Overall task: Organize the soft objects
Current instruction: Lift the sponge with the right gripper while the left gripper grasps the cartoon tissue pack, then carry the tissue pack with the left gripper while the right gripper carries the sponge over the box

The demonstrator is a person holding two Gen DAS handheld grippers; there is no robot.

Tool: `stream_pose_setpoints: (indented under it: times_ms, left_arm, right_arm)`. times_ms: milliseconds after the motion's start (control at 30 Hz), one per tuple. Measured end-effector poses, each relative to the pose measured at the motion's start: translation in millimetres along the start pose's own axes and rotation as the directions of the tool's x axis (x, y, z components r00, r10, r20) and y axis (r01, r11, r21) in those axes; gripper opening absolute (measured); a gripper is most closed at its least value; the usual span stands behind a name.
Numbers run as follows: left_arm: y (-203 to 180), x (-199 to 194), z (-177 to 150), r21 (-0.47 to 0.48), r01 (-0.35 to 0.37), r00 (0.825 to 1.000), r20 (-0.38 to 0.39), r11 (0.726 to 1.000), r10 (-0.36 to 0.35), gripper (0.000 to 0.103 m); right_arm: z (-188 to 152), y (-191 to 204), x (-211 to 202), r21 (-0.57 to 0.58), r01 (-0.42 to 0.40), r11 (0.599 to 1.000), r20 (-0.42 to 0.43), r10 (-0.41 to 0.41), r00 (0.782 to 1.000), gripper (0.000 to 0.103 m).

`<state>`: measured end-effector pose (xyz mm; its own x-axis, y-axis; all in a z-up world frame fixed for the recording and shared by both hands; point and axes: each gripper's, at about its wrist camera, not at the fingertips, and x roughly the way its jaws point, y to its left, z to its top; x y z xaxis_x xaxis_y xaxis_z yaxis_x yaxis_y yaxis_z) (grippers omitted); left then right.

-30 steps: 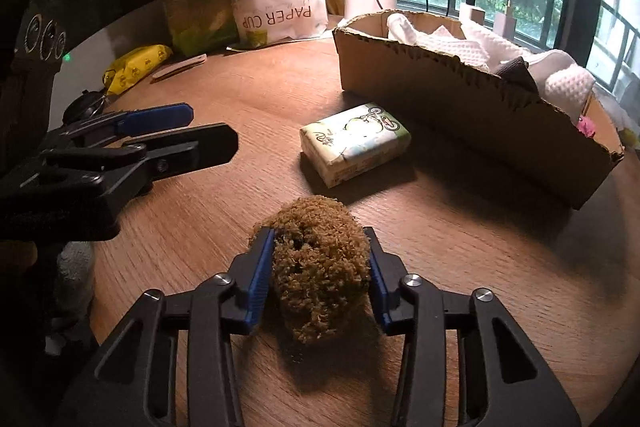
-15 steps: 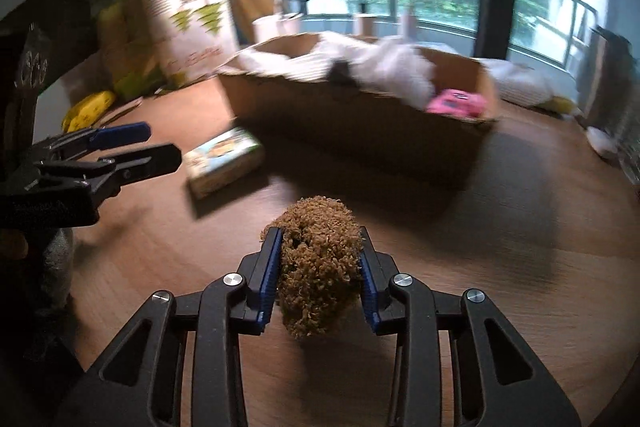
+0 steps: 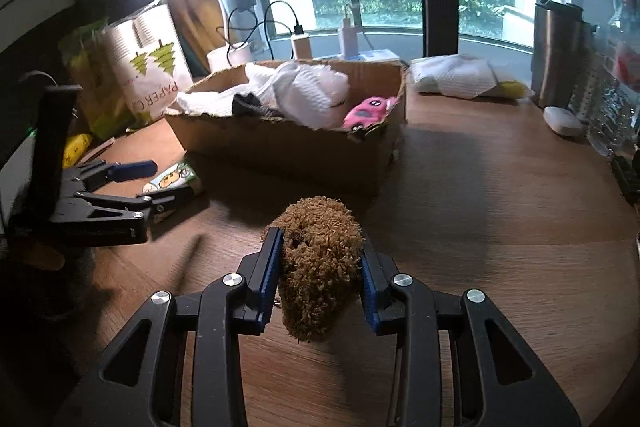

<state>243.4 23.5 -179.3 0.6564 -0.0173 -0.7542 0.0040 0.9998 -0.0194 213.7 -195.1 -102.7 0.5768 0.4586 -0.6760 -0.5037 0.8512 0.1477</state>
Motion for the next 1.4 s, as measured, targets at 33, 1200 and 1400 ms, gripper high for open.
stream_pose_setpoints:
  times_ms: [33,1200,1400]
  left_arm:
    - [0,2,0,-0.002,0.004,1.000,-0.006,1.000,-0.004,0.085]
    - [16,-111,19,-0.025,0.127,0.962,0.248,0.992,-0.117,0.048]
    - [22,-144,39,-0.025,0.131,0.933,0.340,0.991,-0.114,0.048]
  right_arm:
    - [0,-1,-1,0.000,0.002,1.000,0.002,-0.002,1.000,0.037]
    - [34,25,-63,-0.052,0.027,0.998,0.154,-0.018,0.988,0.037]
    - [49,28,-71,-0.073,0.037,0.997,0.181,-0.023,0.983,0.037]
